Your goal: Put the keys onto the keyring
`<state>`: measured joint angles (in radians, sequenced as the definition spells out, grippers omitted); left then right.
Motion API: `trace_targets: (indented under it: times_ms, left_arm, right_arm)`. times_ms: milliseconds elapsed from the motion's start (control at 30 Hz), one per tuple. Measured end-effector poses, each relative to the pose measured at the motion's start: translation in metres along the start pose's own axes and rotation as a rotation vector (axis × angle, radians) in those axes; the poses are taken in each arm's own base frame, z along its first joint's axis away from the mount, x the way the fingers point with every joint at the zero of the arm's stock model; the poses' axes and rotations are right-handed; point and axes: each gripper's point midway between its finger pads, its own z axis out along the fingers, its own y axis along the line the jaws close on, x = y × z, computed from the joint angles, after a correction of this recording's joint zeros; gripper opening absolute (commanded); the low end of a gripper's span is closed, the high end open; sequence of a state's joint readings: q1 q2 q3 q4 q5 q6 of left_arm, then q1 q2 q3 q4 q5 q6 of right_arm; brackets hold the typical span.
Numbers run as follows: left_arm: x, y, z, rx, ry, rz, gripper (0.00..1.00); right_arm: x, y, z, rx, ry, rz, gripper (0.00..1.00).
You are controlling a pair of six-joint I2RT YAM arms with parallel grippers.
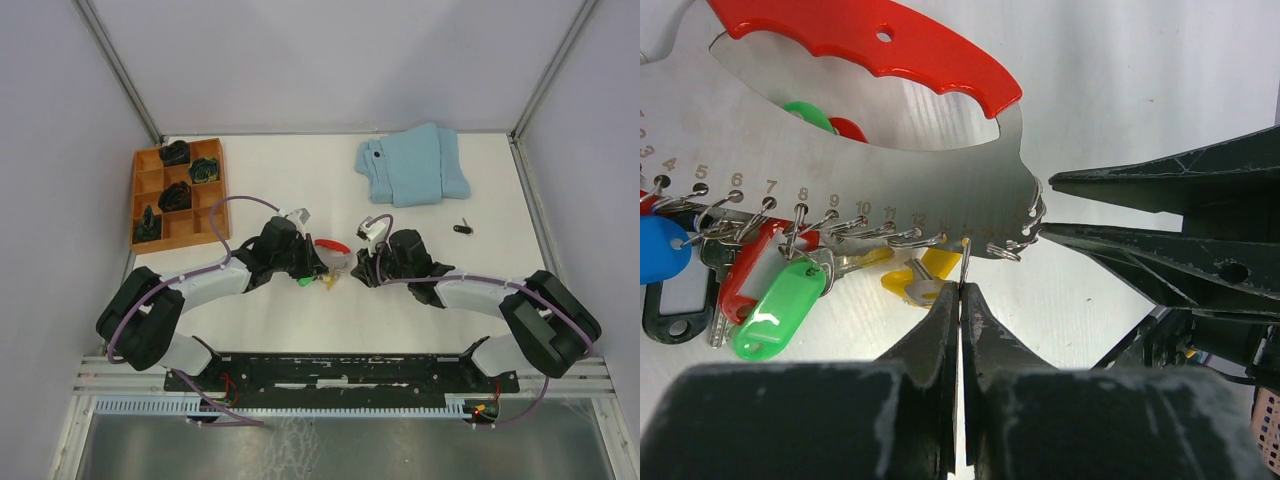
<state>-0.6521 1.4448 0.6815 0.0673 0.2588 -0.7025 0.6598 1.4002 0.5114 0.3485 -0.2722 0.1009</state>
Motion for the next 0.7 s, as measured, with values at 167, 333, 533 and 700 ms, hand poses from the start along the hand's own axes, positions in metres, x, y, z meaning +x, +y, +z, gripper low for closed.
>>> trace_targets:
  times_ms: [167, 333, 533, 700]
  left_arm:
    - [0.003, 0.002, -0.001, -0.009, 0.011, -0.002, 0.03]
    - [0.003, 0.002, -0.001, -0.008, 0.010, -0.002, 0.03]
    - [0.002, 0.002, -0.001, -0.008, 0.010, -0.002, 0.03]
    - [0.002, 0.003, 0.000, -0.012, 0.006, -0.002, 0.03]
  right_arm:
    - [0.004, 0.003, 0.008, -0.025, 0.003, -0.004, 0.35]
    - [0.001, 0.007, 0.015, -0.052, -0.005, -0.007, 0.35]
    - [-0.012, 0.018, 0.018, -0.102, -0.043, -0.021, 0.31]
    - [-0.012, 0.023, 0.017, -0.129, -0.042, -0.017, 0.19]
